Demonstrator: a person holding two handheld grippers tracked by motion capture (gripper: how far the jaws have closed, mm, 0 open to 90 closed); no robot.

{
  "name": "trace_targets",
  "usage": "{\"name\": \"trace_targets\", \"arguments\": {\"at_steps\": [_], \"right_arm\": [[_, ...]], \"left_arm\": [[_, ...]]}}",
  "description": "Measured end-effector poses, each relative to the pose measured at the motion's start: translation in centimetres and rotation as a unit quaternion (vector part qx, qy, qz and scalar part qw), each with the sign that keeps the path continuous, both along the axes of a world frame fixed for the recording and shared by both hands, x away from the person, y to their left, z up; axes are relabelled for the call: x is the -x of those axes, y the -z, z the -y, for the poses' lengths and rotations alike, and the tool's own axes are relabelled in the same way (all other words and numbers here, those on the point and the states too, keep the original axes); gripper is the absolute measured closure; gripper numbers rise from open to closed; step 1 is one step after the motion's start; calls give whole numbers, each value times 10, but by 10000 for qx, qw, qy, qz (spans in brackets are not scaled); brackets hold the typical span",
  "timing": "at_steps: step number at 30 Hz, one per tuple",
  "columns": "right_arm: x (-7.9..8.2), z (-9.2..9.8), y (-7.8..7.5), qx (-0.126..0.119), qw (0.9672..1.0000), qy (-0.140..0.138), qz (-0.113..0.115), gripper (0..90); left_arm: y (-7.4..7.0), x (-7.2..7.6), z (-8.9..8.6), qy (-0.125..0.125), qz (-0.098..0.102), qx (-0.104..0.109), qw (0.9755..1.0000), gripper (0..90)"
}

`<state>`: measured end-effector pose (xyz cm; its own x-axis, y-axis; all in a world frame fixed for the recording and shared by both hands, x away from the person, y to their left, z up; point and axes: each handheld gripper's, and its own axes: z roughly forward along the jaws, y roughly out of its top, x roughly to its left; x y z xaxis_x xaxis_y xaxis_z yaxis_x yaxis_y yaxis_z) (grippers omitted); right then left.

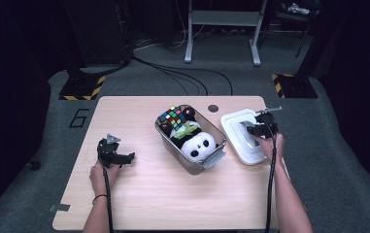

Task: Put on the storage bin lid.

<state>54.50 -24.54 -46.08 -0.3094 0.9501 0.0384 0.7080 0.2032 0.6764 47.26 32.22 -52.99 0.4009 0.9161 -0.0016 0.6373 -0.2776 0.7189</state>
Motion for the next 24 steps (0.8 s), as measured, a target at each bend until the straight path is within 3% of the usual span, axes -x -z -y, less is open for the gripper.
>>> {"name": "trace_targets", "arguments": {"at_steps": [3,10,24], "right_arm": [[1,0,-6,-24,10000,-50,-42,668],[4,2,-33,-99,9998,-119,132,668],[11,-6,-80,-4,9987,-289,411,669]], "left_arm": [[0,0,0,4,-3,-4,10000,0],[0,0,0,4,-2,-5,10000,0],[0,0,0,0,0,-2,10000,0]]}}
